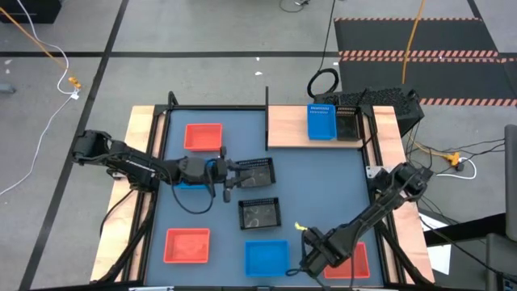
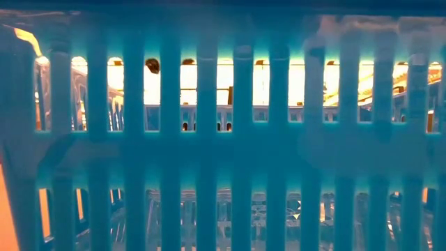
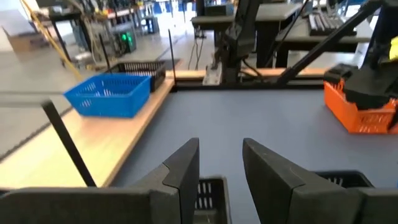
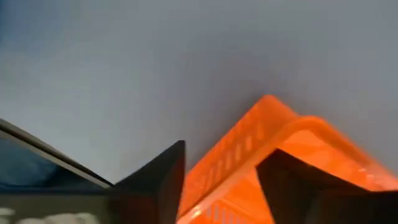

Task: Stack baskets on shelf by color
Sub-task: Put the bottom right orange basket on the shelf

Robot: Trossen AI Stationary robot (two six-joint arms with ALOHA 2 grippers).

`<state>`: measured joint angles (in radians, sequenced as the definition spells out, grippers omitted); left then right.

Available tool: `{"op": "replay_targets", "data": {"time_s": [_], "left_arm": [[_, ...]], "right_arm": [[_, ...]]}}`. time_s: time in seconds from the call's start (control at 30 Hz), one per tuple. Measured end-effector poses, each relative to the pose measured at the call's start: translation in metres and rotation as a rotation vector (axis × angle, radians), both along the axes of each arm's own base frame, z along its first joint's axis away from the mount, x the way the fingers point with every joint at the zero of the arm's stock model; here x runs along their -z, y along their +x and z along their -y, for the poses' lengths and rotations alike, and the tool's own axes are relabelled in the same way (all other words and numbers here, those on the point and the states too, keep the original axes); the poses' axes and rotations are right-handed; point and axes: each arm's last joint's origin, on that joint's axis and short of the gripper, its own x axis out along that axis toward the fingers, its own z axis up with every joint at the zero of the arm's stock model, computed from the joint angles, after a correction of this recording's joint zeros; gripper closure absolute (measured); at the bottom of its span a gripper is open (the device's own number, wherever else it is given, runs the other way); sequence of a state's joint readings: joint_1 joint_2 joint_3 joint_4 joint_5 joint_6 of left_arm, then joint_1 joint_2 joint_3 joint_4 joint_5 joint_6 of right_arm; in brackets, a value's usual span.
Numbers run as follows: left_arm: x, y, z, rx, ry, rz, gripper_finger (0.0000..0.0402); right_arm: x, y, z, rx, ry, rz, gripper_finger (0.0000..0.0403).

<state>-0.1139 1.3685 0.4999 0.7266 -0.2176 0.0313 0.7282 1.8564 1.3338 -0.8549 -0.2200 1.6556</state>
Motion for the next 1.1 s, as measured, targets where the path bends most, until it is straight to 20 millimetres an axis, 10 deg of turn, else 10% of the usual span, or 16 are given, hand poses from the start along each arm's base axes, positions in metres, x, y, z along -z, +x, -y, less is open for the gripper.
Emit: {"op": "replay_targets", "data": {"time_s": [0.23, 0.73, 1.1], "left_arm": [[0.012, -0.002, 0.000, -0.015, -0.066, -0.116, 0.0275], [0.020, -0.012, 0.034, -0.109, -0.143, -0.167, 0.0275], [0.017, -0.016, 0.047, -0.129, -0.176, -0.127, 0.0275]], "right_arm": [[-0.027, -0.003, 0.018, -0.135, 0.032, 0.056, 0.0390], [-0.138, 0.011, 0.071, -0.520, -0.156, 0.480, 0.0402], [-0.150, 0.064, 0.184, -1.075, -0.633, 0.283, 0.0402]]}}
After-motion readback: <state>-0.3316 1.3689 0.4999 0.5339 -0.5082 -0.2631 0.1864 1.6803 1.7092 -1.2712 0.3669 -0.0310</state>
